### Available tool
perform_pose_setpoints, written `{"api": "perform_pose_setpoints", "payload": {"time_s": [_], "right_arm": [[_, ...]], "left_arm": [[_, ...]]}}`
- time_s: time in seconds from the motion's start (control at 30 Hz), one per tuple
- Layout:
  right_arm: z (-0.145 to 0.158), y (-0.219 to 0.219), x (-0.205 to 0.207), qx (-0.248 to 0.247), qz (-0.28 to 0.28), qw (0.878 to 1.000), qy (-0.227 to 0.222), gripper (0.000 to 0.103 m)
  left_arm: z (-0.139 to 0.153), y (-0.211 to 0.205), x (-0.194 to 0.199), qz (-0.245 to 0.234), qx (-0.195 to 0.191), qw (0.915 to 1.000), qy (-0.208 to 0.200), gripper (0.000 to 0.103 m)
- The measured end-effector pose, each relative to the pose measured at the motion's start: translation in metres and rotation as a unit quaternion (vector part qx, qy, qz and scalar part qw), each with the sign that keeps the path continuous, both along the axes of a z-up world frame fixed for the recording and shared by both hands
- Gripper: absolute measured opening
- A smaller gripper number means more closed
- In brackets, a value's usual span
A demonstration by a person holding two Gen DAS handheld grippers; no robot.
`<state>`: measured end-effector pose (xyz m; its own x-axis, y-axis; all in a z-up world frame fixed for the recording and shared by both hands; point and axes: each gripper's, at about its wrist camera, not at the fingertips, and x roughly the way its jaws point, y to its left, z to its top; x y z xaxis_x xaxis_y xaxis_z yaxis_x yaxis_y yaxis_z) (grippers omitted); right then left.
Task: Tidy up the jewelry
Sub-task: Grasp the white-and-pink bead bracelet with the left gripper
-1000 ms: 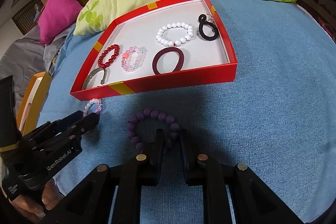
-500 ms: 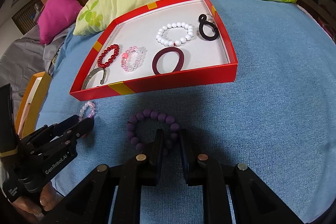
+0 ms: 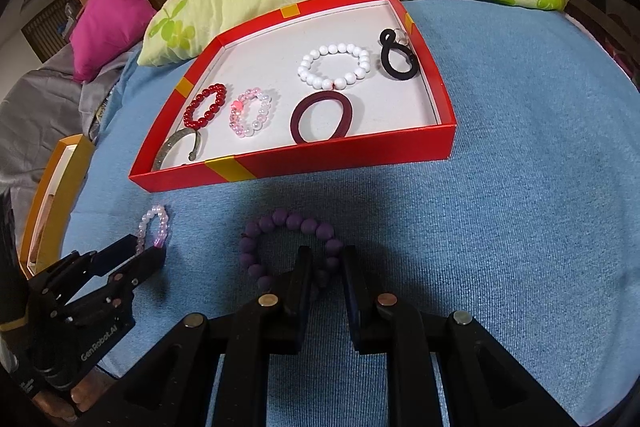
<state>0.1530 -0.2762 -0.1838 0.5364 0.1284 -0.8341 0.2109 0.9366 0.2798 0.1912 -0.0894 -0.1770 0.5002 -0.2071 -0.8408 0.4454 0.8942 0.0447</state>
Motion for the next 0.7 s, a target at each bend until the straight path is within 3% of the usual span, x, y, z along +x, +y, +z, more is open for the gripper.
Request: {"api": "perform_pose_setpoints", "payload": {"time_s": [0.27, 0.43, 0.5, 0.57, 0.63, 0.7], "right_arm": [[0.0, 0.001, 0.001, -0.002, 0.004, 1.0, -0.003, 0.023], [0.002, 0.004, 0.001, 0.014, 0.029, 0.999, -0.016, 0.045], [0.002, 0.008, 0.0, 0.003, 0.039, 0.999, -0.02, 0.045], [0.003, 0.012, -0.001, -0.017, 0.05, 0.998, -0.022, 0.037], [0.002, 0.014, -0.001, -0.043, 0.049, 0.998, -0.018, 0.017], [0.002, 0.013, -0.002, -0.054, 0.049, 0.997, -0.017, 0.015]], "left_arm": [[-0.001, 0.001, -0.011, -0.025, 0.006, 0.9997, -0.005, 0.038], [0.0, 0.004, -0.01, -0.032, -0.007, 0.9994, 0.008, 0.042], [0.001, 0.008, -0.008, -0.03, -0.019, 0.9992, 0.016, 0.046], [0.002, 0.01, -0.007, -0.028, -0.023, 0.9991, 0.019, 0.047], [0.002, 0.013, -0.007, -0.028, -0.029, 0.9989, 0.022, 0.047], [0.003, 0.016, -0.007, -0.028, -0.033, 0.9988, 0.024, 0.047]]}}
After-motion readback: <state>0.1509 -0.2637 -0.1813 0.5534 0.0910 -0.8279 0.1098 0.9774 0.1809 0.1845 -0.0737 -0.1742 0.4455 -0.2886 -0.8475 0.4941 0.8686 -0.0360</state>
